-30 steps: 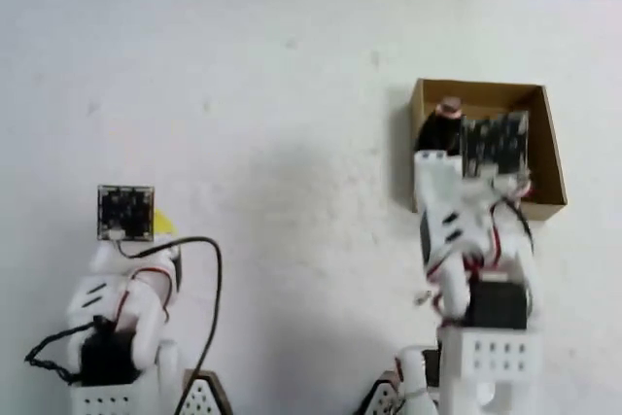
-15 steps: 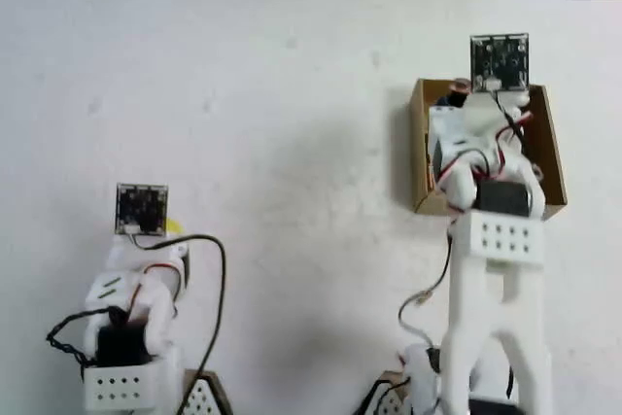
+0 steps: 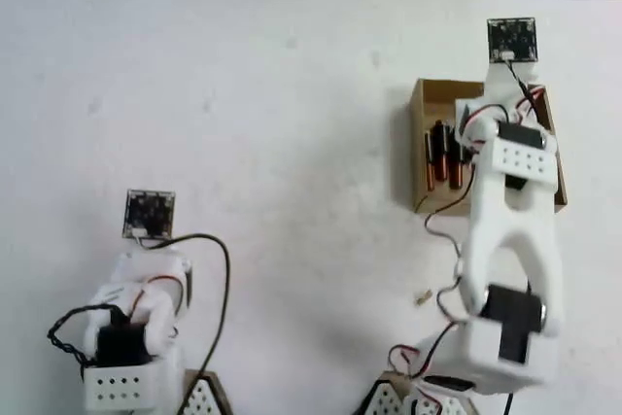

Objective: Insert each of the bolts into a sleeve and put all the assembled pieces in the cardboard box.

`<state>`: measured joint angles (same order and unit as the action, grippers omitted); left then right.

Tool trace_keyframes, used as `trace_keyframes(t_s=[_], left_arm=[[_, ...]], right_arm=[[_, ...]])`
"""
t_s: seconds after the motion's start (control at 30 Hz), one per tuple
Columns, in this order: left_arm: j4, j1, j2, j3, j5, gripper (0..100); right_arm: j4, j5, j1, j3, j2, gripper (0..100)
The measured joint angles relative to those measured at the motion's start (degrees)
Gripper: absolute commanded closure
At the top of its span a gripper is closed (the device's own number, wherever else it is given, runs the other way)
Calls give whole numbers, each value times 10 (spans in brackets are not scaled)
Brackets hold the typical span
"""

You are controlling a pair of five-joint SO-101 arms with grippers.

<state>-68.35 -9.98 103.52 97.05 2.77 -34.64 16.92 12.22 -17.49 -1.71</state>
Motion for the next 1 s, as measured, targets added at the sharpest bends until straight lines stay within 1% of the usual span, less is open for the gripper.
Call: trace_keyframes(t_s=[0.3,0.4,0.53,0.73,0.9,1.0], left_arm=[[-13,0,0,0,0,977],[-13,0,0,0,0,977],[-15,0,0,0,0,977],[-33,0,0,0,0,977],[-33,3,0,0,0,976],[-33,3,0,0,0,976]], right_arm=[[0,11,47,137,-183,981],[-3,42,57,189,-244,981],[-49,65,58,262,-304,981],[-132,74,58,367,-362,980],[-193,132,58,427,-401,977],[-223,142,59,455,-416,918]])
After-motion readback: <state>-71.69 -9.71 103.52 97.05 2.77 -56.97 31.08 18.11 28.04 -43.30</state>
